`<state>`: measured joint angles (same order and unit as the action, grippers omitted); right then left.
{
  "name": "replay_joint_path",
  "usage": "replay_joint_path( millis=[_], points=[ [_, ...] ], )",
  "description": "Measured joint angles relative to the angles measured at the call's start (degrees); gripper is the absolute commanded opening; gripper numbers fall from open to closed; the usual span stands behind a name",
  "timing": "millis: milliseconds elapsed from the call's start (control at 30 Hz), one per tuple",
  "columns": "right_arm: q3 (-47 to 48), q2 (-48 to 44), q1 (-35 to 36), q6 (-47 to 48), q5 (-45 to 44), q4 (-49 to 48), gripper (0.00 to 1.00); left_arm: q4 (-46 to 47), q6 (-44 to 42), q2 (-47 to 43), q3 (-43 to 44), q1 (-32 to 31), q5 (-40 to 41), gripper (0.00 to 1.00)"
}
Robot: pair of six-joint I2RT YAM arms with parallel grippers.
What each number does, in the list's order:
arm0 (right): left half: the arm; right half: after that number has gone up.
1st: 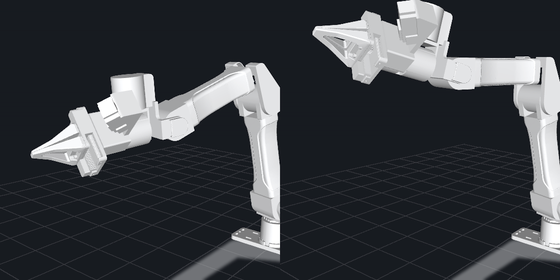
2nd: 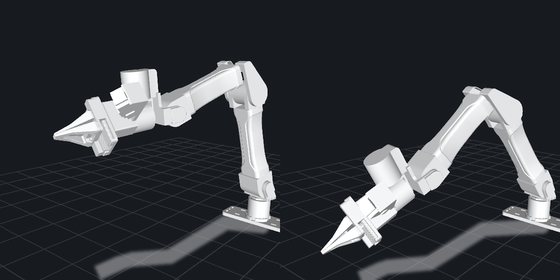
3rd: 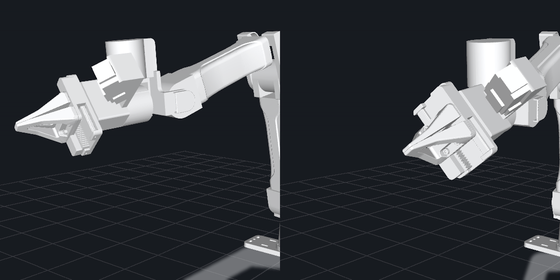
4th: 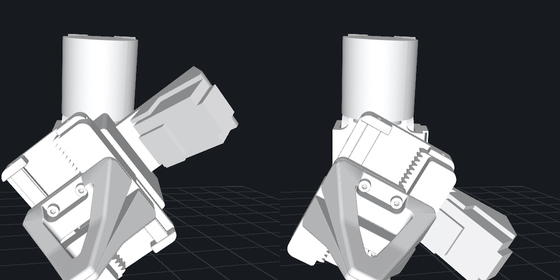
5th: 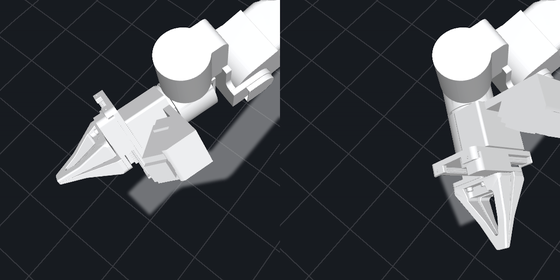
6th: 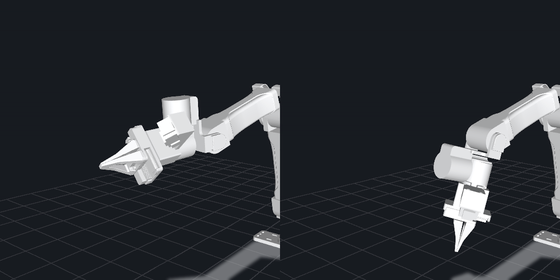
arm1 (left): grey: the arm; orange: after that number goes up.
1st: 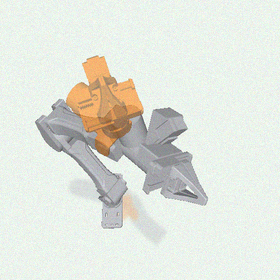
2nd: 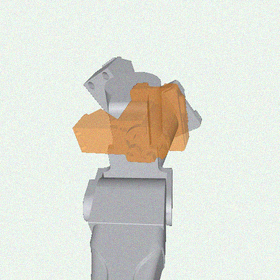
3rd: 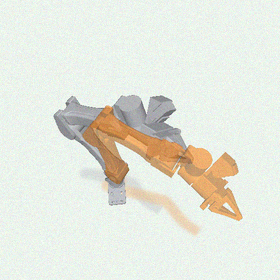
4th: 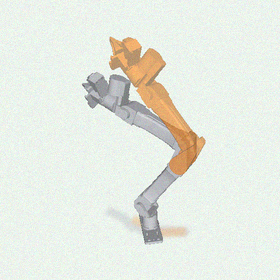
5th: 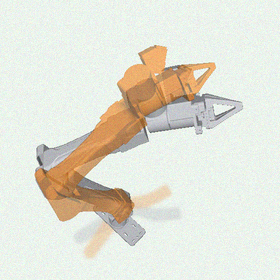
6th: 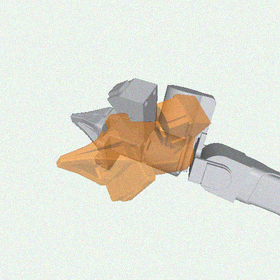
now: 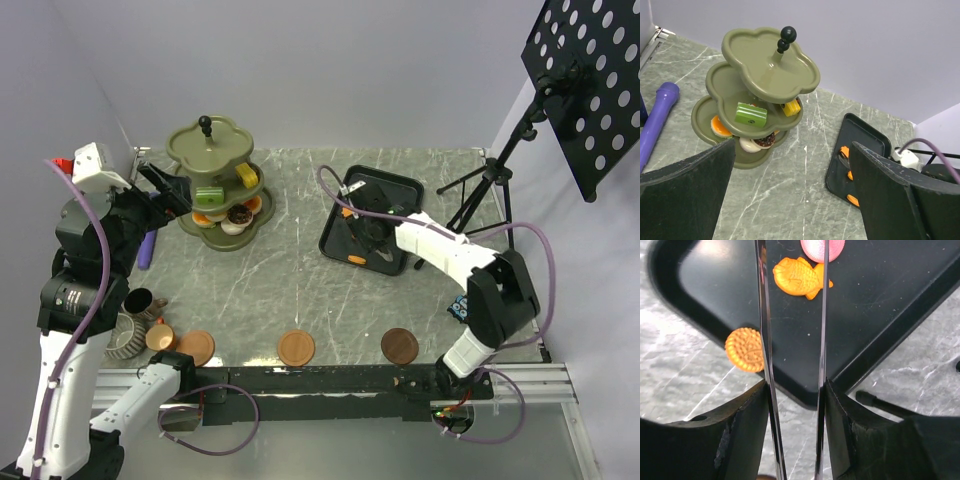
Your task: Serve the afternoon tea
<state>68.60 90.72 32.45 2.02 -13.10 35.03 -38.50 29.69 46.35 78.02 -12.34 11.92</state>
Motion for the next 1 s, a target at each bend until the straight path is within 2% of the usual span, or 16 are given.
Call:
replay_joint_path(
  millis=[400, 667, 1000],
  points=[
    [2.8, 5.0, -0.9, 0.8, -2.2, -0.8, 0.52, -0.3, 0.0, 0.0, 0.0, -0.1, 1.1, 1.0],
    [2.8, 6.9, -1.0, 2.2, -2.3, -0.7, 0.35, -0.3, 0.0, 0.0, 0.0, -0.1, 1.1, 1.0],
    [5.8, 4.1, -0.9, 2.2, -3.9, 1.5, 0.29, -0.3, 0.0, 0.0, 0.0, -0.1, 1.5, 1.0]
  ],
)
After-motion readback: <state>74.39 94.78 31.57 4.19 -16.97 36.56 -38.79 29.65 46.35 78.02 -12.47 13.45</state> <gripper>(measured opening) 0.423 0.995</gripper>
